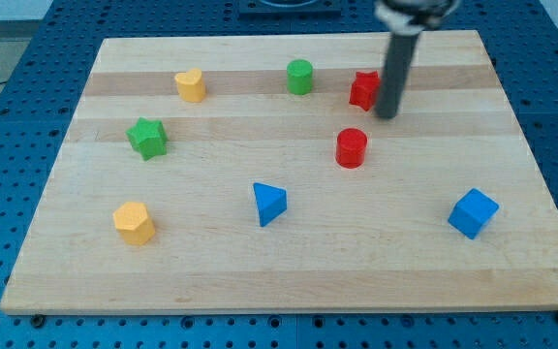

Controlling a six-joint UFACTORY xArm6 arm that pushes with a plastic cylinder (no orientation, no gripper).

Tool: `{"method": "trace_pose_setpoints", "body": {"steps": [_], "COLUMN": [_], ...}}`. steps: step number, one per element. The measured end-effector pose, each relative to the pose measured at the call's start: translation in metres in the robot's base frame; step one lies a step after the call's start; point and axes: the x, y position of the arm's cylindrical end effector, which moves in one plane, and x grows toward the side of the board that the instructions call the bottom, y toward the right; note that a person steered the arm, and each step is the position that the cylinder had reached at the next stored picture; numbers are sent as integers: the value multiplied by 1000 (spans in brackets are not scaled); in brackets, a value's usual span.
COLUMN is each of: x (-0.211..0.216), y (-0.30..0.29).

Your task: Move the red star towards the right of the green circle

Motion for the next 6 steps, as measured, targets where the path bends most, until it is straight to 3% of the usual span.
{"method": "trace_pose_setpoints", "body": {"steps": [1, 2, 4, 5, 6], "x": [5, -13, -31, -37, -37], "y": [-9, 57, 57, 46, -29]}}
